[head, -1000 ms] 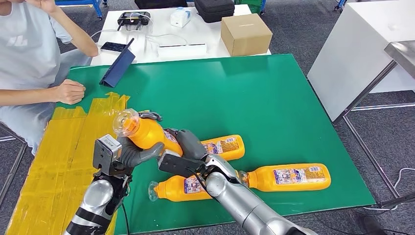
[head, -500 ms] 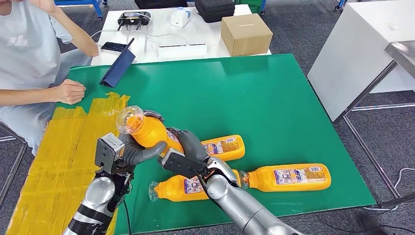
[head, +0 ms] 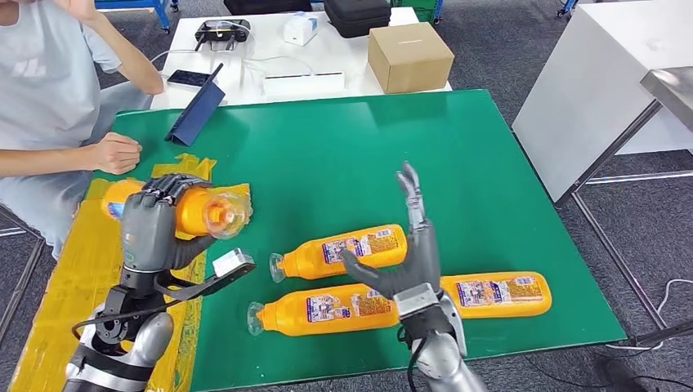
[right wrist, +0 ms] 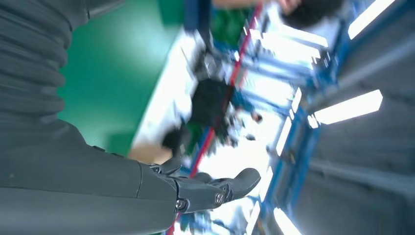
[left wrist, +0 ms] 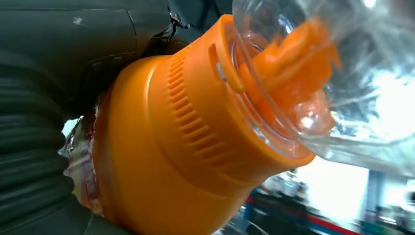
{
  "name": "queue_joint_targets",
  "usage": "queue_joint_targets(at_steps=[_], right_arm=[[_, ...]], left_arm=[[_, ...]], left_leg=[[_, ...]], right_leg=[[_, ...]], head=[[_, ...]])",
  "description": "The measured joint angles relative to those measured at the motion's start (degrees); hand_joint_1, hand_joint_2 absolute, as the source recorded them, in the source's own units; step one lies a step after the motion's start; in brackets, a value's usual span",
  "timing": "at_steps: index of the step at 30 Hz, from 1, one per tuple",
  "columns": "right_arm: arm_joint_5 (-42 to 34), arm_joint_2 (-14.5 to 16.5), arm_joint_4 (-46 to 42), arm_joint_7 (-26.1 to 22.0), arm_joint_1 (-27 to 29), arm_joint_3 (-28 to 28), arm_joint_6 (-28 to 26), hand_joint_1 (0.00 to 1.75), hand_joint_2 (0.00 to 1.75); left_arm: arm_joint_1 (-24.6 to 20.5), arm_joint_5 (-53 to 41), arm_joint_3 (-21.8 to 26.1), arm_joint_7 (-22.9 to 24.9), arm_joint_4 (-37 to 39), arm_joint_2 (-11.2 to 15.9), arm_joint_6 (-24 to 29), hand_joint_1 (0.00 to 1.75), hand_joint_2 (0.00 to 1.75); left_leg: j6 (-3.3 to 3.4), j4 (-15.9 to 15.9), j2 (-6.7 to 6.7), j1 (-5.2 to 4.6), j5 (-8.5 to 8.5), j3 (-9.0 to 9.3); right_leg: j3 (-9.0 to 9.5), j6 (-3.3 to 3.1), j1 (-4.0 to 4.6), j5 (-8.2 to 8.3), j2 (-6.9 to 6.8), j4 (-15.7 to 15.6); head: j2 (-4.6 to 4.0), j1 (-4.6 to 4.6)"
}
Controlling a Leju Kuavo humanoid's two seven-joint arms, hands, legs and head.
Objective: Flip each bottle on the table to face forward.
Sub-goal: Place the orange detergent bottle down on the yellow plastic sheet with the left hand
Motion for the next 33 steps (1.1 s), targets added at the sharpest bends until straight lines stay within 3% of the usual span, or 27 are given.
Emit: queue_joint_targets(at_steps=[5,9,13,16,22,26,33], right_arm=[[1.3,-0.9,-6.2,-0.9,2.4,-1.7,-2.2,0.00,1.75],[2.2,-1.5,-9.6,-0.7,3.1,-2.1,-3.3,0.00,1.75],[2.8,-1.9,-11.1,-0.2,3.2,-2.2,-3.3,0.00,1.75],[3.1,-2.1,-11.7,0.1,3.2,-2.2,-3.3,0.00,1.75],[4.4,-2.1,-11.4,1.8,1.9,-1.8,-1.4,0.00,1.75],[4.6,-1.9,-10.5,2.2,0.9,-1.2,-0.9,0.00,1.75],[4.6,-1.8,-9.7,2.2,0.6,-0.8,-0.8,0.00,1.75]], left_arm=[[-0.8,-9.3,1.5,6.8,0.8,2.8,-3.2,1.75,1.75],[-4.8,-13.5,-0.9,15.5,5.5,8.5,-10.8,1.75,1.75],[-8.1,-13.7,-3.7,17.3,10.6,12.1,-13.9,1.75,1.75],[-9.9,-13.7,-5.4,17.4,13.4,12.9,-15.8,1.75,1.75],[-16.6,-13.4,-8.3,16.5,26.2,11.2,-23.1,1.75,1.75],[-20.8,-13.1,-9.0,15.8,35.8,8.6,-23.5,1.75,1.75],[-23.2,-13.1,-9.5,15.7,42.3,6.9,-23.2,1.75,1.75]], left_leg=[[-0.09,0.0,0.05,0.03,0.08,0.01],[-0.19,0.0,0.07,0.09,0.16,0.00],[-0.22,0.0,0.09,0.13,0.22,0.00],[-0.20,0.0,0.09,0.13,0.23,-0.02],[-0.16,0.0,0.05,0.12,0.28,-0.06],[-0.18,0.0,0.06,0.11,0.34,-0.07],[-0.18,0.0,0.06,0.11,0.33,-0.11]], right_leg=[[-0.05,-0.09,0.01,0.06,0.00,0.0],[-0.11,-0.25,0.07,0.18,0.02,0.0],[-0.10,-0.29,0.10,0.21,0.02,0.0],[-0.10,-0.28,0.08,0.21,0.02,0.0],[-0.11,-0.25,0.07,0.25,0.00,0.0],[-0.10,-0.21,0.07,0.30,0.02,0.0],[-0.14,-0.20,0.08,0.29,0.01,0.0]], head=[[0.00,0.02],[0.00,0.01],[0.00,0.02],[0.00,0.02],[0.00,0.02],[0.00,0.02],[0.00,0.02]])
